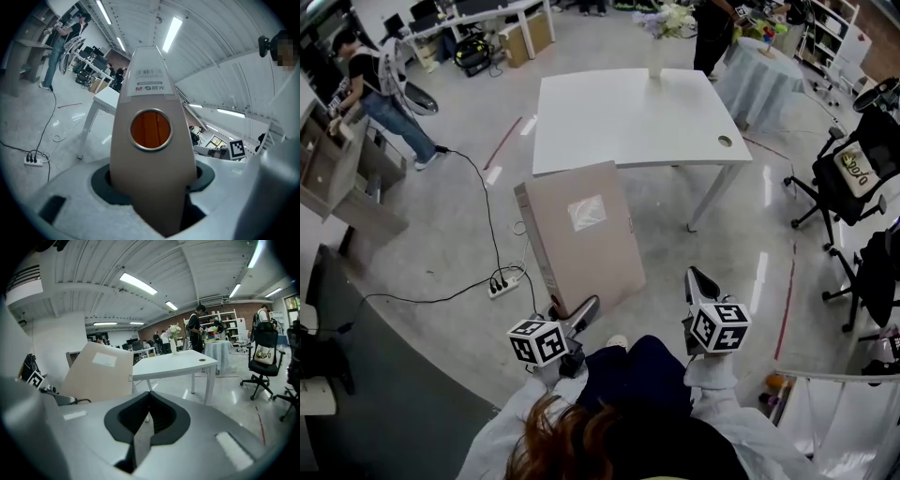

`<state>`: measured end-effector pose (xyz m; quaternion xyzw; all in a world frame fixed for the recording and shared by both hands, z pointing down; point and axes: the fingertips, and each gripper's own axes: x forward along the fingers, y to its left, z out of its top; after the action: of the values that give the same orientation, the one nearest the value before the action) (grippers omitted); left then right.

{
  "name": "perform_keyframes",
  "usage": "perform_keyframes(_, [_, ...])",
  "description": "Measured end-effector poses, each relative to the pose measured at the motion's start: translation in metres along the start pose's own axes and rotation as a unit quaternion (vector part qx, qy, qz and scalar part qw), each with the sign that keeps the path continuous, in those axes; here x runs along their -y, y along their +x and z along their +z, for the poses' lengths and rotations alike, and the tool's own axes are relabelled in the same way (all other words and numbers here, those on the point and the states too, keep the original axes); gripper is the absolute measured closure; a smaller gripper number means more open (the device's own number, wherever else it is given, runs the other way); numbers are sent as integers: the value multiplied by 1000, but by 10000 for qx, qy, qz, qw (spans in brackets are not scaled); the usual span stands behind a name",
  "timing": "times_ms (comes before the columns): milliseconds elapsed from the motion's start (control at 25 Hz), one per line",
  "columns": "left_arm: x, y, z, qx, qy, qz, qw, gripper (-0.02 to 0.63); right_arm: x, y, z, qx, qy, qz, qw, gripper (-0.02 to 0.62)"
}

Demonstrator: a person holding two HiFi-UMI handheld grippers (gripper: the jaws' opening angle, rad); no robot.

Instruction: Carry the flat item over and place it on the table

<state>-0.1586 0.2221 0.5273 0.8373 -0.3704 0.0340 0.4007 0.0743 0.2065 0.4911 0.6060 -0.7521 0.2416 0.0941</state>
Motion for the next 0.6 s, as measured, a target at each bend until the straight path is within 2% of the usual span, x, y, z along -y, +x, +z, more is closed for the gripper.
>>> perform_keyframes(320, [-7, 6, 1, -48, -247, -102, 9996, 328, 0, 13, -3, -140, 35, 38, 9999, 588])
perform_keyframes(600, [-18, 37, 24, -20, -458, -179, 9988, 328, 9, 51, 13, -267, 3, 145, 9995, 588])
